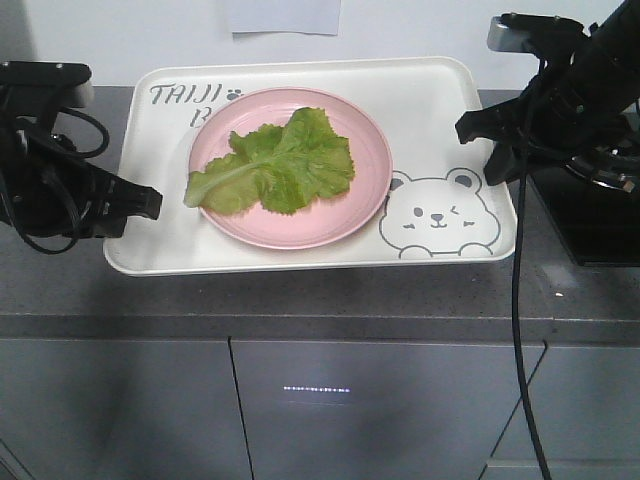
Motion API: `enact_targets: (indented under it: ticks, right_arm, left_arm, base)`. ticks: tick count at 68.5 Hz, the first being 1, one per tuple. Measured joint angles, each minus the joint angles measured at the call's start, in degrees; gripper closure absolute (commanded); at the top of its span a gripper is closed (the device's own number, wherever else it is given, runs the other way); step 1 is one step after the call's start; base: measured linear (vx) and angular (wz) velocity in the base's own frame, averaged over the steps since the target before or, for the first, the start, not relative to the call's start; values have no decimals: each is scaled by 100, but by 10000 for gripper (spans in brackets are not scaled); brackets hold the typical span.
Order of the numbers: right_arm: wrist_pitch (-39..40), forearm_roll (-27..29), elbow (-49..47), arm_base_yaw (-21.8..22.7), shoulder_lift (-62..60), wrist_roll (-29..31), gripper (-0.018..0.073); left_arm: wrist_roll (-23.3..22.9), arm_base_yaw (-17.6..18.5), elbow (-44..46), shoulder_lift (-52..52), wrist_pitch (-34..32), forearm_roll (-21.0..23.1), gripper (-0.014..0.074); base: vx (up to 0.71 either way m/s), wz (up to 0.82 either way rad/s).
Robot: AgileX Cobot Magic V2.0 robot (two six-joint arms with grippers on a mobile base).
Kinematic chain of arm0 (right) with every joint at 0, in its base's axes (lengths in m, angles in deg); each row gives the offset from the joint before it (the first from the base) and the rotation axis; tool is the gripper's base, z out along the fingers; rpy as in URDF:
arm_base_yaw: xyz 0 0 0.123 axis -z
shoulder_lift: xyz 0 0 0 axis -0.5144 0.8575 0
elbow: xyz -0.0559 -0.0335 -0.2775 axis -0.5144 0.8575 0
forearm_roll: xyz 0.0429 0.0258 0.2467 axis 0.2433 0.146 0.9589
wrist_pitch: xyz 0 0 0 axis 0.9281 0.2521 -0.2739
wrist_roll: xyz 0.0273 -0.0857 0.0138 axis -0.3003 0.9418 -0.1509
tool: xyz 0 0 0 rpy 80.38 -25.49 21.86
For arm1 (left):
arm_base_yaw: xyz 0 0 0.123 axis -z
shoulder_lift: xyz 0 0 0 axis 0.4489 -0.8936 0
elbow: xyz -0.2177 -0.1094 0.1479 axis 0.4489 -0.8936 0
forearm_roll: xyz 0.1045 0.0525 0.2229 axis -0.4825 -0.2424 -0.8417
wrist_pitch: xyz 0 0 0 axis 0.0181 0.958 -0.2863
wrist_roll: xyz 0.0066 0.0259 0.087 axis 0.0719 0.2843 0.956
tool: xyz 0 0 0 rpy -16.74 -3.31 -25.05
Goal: Transfer vegetables to tray and serve
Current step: 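Hold the tray level with both grippers over the grey countertop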
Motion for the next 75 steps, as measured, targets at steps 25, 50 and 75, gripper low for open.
enact_targets:
  ticks: [25,50,75]
  right_arm:
    - [0,0,0,0,0,0,565]
    - [0,0,0,0,0,0,565]
    - [0,0,0,0,0,0,565]
  left_arm:
    - [0,0,0,0,0,0,602]
    - [0,0,0,0,0,0,602]
    - [0,0,0,0,0,0,602]
  base:
    - [4,-1]
    - [4,1]
    - [4,1]
